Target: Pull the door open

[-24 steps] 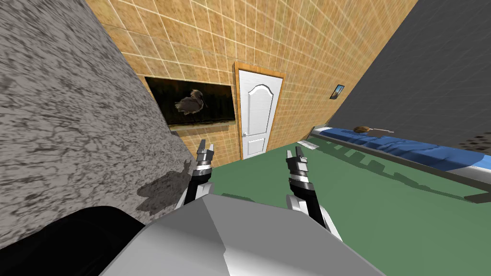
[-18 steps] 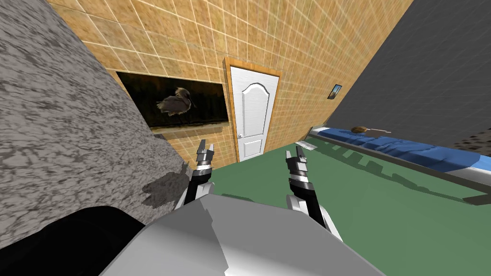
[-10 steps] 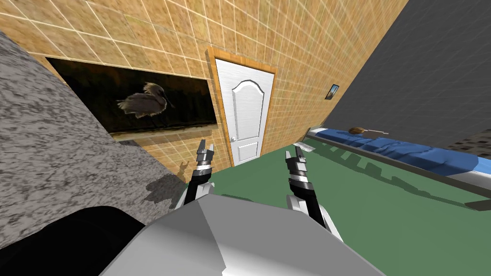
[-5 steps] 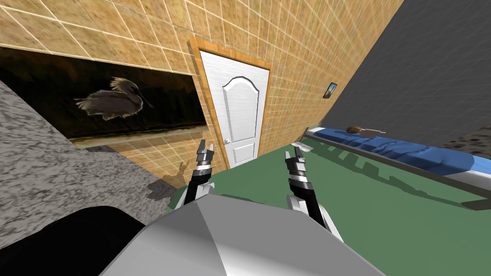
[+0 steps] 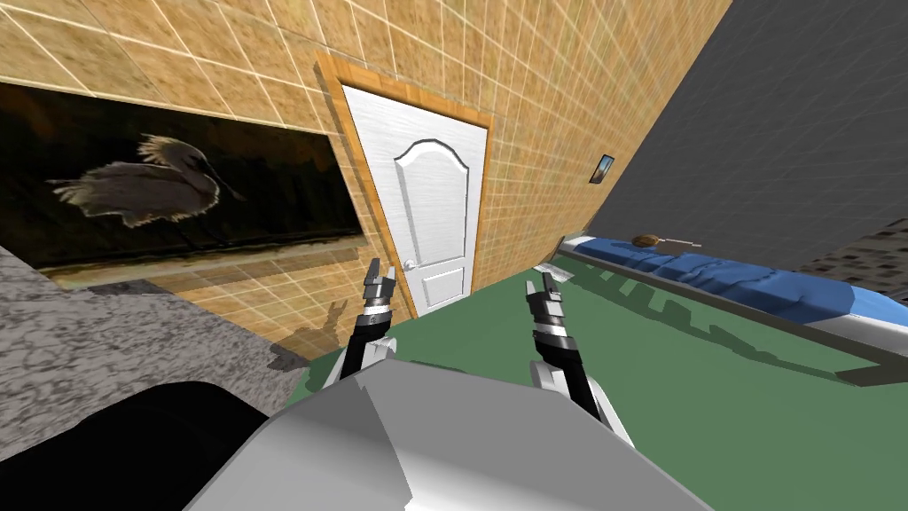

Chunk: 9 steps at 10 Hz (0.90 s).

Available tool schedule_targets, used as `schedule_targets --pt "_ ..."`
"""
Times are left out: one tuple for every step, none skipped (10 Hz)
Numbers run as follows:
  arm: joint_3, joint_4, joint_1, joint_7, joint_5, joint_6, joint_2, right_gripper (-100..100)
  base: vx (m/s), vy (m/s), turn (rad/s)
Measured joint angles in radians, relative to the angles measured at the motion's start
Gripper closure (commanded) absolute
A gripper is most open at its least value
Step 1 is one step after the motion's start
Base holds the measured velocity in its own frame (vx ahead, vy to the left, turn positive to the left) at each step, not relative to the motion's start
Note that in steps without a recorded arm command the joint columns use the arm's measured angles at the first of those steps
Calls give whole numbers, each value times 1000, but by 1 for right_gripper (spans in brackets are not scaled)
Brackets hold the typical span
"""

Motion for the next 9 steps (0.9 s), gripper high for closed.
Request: schedule_targets --pt "-1 6 -3 0 -1 -1 -3 -100 123 -136 -31" --pt "-2 9 -4 0 -2 -2 -7 -100 126 -116 -49" --pt "-1 18 -7 1 -4 -4 -12 -100 103 -125 -65" --pt "-3 30 -13 1 -7 -5 -19 -100 93 -149 -69" --pt "-4 43 -17 2 -10 -7 -26 -100 71 -176 -62" --pt "-5 57 -21 2 -14 -11 -35 -100 56 -174 -56" --pt "-4 72 -26 4 -16 -14 -40 -100 48 -137 -55" --pt "-6 91 -37 5 -20 -15 -47 -100 19 -85 -39" --pt "-9 105 -45 5 -24 -14 -56 -100 -3 -37 -37"
